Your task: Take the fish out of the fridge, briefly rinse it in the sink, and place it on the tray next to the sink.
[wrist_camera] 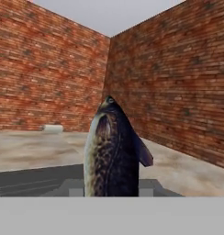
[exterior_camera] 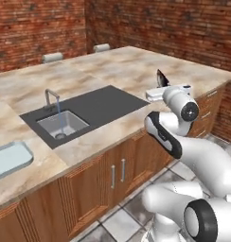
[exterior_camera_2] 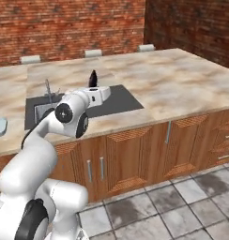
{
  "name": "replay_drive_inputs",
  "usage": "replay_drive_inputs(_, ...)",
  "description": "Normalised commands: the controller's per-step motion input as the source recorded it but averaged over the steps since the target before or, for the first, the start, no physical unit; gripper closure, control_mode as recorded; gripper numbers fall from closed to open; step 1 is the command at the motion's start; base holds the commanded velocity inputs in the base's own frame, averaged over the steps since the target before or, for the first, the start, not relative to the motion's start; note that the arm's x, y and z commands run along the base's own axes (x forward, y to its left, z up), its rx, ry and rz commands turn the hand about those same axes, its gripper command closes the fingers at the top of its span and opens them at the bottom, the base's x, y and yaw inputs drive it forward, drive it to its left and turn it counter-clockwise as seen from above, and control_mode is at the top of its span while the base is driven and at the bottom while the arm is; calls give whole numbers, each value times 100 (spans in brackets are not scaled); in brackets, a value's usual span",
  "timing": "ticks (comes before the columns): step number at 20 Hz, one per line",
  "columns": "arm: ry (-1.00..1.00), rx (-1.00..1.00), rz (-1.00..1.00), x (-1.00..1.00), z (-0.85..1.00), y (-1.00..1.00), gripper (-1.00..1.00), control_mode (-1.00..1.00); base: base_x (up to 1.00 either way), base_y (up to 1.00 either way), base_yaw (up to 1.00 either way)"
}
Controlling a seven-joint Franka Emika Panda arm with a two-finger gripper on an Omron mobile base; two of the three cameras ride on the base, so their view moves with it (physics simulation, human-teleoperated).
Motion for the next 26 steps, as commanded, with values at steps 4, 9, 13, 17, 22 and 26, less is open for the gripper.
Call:
replay_drive_inputs(4, 0, 0, 0, 0, 0, 0, 100, 100, -25, -32, 57)
replay_drive_inputs(9, 0, 0, 0, 0, 0, 0, 100, 100, 1, -69, 41)
replay_drive_inputs(13, 0, 0, 0, 0, 0, 0, 100, 100, 24, -85, 30)
replay_drive_inputs(17, 0, 0, 0, 0, 0, 0, 100, 100, 33, -58, 45)
replay_drive_inputs(22, 0, 0, 0, 0, 0, 0, 100, 100, 74, -18, 51)
replay_drive_inputs(26, 0, 0, 0, 0, 0, 0, 100, 100, 99, -28, 24)
